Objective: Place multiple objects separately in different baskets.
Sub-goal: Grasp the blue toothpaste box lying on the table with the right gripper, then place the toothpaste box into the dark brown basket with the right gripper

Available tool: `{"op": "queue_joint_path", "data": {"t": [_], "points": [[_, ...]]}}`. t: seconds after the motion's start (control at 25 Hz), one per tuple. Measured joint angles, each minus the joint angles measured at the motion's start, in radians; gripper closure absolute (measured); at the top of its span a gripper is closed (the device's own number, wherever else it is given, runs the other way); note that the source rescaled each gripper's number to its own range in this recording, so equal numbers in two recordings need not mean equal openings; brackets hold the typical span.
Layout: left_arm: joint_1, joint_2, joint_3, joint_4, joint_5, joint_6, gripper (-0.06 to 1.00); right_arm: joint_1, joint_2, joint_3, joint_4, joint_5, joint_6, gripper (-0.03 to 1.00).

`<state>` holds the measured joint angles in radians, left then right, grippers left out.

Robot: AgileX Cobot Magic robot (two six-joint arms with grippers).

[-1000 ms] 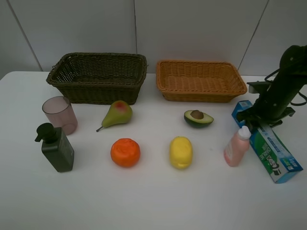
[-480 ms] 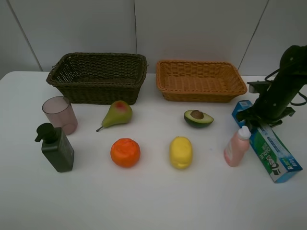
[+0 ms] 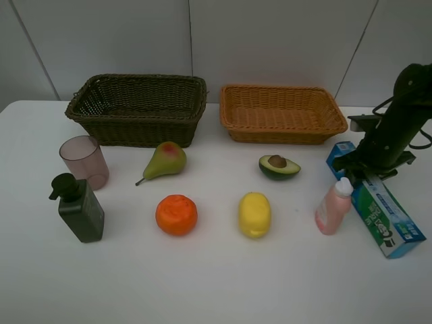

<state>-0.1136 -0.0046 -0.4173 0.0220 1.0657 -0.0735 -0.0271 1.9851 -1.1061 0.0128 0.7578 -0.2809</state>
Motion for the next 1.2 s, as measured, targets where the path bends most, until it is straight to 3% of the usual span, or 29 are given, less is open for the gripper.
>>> {"op": "queue_joint_path", "data": {"t": [0.8,1.2], "points": [[0.000,0.000,0.000,0.000,0.000,0.000,-0.06,0.007,-0.224,-0.008,-0.027,0.095,0.000,0.82],[0.000,0.000,0.000,0.000,0.000,0.000,-0.06,0.152,-0.239,-0.253,-0.085,0.211,-0.001,0.82]]}}
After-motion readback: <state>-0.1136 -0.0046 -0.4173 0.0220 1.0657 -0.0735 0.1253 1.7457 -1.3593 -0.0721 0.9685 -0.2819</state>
